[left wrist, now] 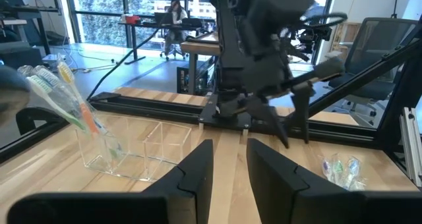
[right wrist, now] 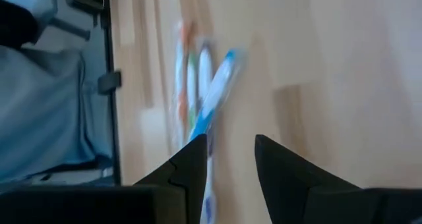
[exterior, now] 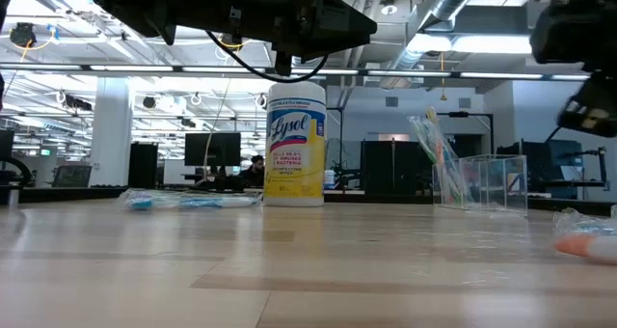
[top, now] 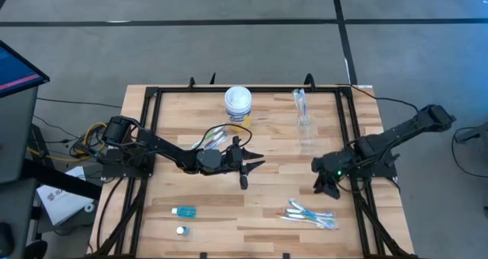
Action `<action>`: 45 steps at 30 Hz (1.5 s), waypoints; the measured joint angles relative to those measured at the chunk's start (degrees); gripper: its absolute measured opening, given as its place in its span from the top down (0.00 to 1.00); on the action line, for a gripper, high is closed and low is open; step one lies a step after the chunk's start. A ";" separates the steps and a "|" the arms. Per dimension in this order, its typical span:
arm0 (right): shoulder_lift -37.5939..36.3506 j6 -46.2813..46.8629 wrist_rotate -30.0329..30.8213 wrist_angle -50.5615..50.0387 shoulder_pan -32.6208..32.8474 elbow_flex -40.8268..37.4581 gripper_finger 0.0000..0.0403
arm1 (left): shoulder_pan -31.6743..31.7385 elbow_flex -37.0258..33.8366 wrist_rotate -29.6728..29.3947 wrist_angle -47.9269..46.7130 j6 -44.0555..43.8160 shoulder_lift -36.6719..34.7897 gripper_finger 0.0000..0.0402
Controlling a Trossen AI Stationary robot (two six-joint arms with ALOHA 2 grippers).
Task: Pick & Place toothbrushing station
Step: Put the bottom blue toothbrush into the transparent organizer
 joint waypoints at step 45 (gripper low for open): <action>21.79 43.13 -0.02 12.63 29.72 2.23 0.71 | 0.33 0.01 0.00 0.02 0.20 0.01 0.78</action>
